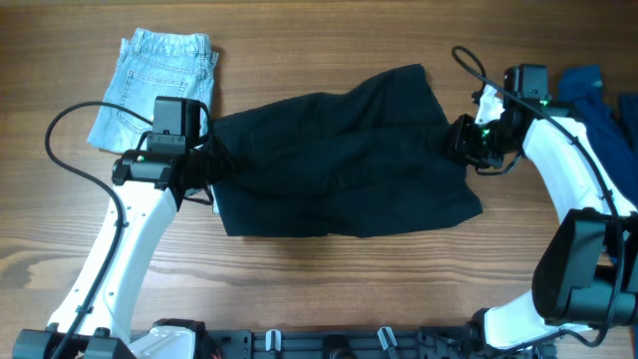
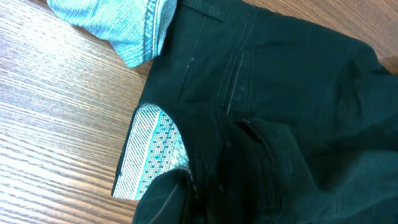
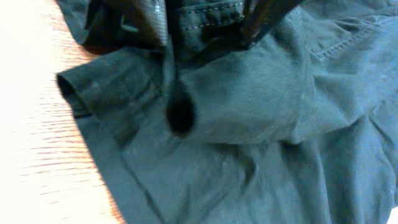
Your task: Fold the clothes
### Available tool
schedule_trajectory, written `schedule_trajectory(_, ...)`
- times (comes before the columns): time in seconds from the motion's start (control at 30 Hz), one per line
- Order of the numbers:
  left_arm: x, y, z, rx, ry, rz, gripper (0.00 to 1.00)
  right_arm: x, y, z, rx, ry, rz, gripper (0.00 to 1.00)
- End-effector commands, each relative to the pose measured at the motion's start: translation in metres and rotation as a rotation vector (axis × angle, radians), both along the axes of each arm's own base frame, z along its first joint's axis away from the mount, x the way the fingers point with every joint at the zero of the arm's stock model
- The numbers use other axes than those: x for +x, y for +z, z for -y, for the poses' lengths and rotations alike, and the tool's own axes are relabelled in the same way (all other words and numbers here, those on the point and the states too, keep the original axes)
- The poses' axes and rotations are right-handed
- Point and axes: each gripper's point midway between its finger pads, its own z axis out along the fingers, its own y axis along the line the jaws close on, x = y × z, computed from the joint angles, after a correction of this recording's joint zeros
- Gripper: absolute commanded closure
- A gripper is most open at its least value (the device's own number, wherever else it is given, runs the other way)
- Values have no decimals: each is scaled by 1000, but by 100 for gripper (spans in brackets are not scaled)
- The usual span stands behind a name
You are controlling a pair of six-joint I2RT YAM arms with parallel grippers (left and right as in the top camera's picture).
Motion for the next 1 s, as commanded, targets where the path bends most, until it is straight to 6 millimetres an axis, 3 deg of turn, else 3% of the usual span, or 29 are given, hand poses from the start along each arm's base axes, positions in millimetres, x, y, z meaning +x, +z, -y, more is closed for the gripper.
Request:
schedule_trajectory(0.0, 2, 7, -1, -2, -9, 24, 94, -13, -11, -9, 29, 23, -32, 47)
schedule_trajectory(0.1, 2, 7, -1, -1, -8, 24, 94, -14, -15, -5, 4, 23, -32, 52)
schedule_trajectory(0.17, 2, 7, -1, -1, -8, 24, 93, -1, -6, -4, -14, 78, 60, 62)
schedule_trajectory(0.27, 2, 7, -1, -1, -8, 24, 93, 10, 11, -3, -32, 98, 151, 63)
schedule_trajectory(0.43, 4, 8, -1, -2, -8, 31, 93, -3, -2, -12, 21, 80, 89, 64)
schedule_trajectory(0.5, 4, 8, 0, -2, -8, 31, 93, -4, -6, -25, 73, 109, 93, 60)
schedule_trajectory(0.57, 4, 8, 0, -2, -9, 31, 94, -1, -13, -31, 76, 122, 106, 48)
schedule_trajectory(0.63, 4, 8, 0, -2, -9, 30, 94, 3, -22, -33, 78, 113, 118, 48)
schedule_trajectory(0.7, 3, 7, 0, -2, -9, 26, 94, 8, -32, -28, 60, 68, 116, 71)
schedule_trajectory(0.77, 1, 6, -1, -1, -9, 19, 94, 25, -29, -22, 30, 74, 190, 94)
schedule_trajectory(0.87, 0, 6, -1, 4, -21, 17, 94, 39, -10, -16, 7, 86, 276, 96)
schedule_trajectory(0.97, -1, 7, 0, 3, -32, 17, 94, 44, 22, 6, -12, 37, 352, 95)
